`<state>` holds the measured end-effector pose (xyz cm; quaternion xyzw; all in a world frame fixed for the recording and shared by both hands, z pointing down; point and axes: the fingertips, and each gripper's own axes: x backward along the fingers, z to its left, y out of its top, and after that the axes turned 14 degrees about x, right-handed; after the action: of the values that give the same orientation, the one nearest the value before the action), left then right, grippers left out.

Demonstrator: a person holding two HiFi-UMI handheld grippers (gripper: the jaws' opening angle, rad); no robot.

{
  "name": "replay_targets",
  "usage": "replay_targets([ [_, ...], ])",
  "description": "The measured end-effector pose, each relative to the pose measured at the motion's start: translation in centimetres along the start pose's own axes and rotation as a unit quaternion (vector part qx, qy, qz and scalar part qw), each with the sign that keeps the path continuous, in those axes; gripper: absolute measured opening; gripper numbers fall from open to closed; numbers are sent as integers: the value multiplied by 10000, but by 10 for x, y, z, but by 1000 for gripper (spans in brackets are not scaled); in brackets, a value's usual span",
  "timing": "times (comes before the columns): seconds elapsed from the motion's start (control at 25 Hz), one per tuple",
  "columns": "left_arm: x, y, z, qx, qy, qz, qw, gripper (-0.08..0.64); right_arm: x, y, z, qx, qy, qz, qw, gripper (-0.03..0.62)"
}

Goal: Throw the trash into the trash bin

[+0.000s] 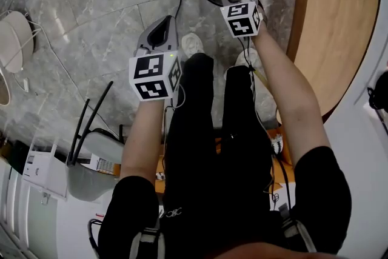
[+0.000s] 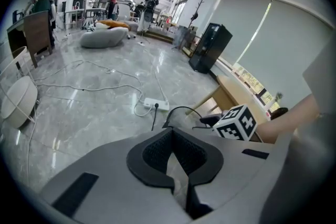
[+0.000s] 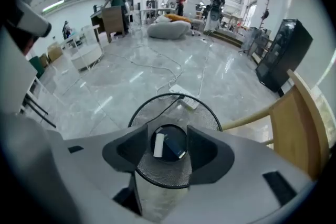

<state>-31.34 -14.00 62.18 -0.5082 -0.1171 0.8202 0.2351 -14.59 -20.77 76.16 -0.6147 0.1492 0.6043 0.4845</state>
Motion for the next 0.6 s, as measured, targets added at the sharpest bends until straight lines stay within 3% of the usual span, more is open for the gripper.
replay_targets([
  [0.08,1,5,-7,-57,-11,-35,10000,12,24,5,-6,-462,-115,-283,9985,204],
  [0.24,1,16,-32,-166,-71,-161,9997,12,85,15,-31,-1097,-583,-946,9877,36],
  [0.28,0,18,-40,-204,-100,-192,9996,12,102,19,-38,-1208,-692,-1101,9841,19],
  [0.48,1,22,-96,-362,-326,-275,9984,12,199,20,-72,-1724,-766,-1800,9654,11],
  [0.6,4,17,-144,-565,-552,-335,9963,12,265,-18,-108,-2164,-1345,-1909,9480,11],
])
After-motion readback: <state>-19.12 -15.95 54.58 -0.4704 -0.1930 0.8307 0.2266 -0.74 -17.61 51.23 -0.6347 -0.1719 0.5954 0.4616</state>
